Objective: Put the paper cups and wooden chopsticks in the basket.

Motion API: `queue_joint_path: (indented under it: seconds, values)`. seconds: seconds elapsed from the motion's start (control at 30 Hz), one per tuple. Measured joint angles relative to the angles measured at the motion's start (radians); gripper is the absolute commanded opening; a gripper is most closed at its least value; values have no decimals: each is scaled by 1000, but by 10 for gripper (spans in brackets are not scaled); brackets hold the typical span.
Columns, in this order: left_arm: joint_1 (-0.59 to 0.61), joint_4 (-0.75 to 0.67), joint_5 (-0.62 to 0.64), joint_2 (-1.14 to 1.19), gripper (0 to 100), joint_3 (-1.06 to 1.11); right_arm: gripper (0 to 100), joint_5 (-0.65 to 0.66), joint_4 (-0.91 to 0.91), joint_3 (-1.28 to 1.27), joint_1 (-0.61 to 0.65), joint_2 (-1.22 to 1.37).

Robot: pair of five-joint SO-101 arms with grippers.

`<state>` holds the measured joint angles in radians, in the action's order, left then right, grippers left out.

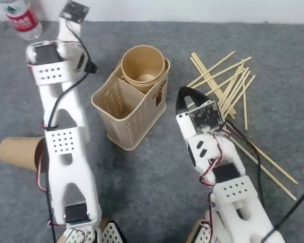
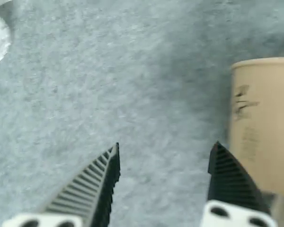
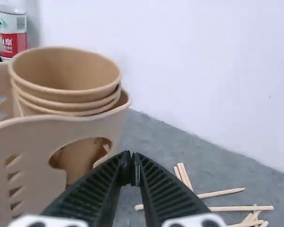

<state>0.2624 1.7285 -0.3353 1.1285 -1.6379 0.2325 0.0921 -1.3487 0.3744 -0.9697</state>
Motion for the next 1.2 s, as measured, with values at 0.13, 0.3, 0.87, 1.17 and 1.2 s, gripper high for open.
queue_joint_path:
  seconds: [0.13,0.3,0.87,1.17,1.2]
  values:
    - [-28,5,32,-9,297,0,9,3,-21,-15,58,-29]
    - [-51,6,40,-15,297,0,9,5,-37,-15,100,-12]
    - [-123,6,181,-325,297,288,8,6,-37,209,75,440]
    - [-94,3,181,-631,297,829,8,6,-37,210,75,440]
    - [-84,-14,181,-657,295,876,8,6,-37,210,75,440]
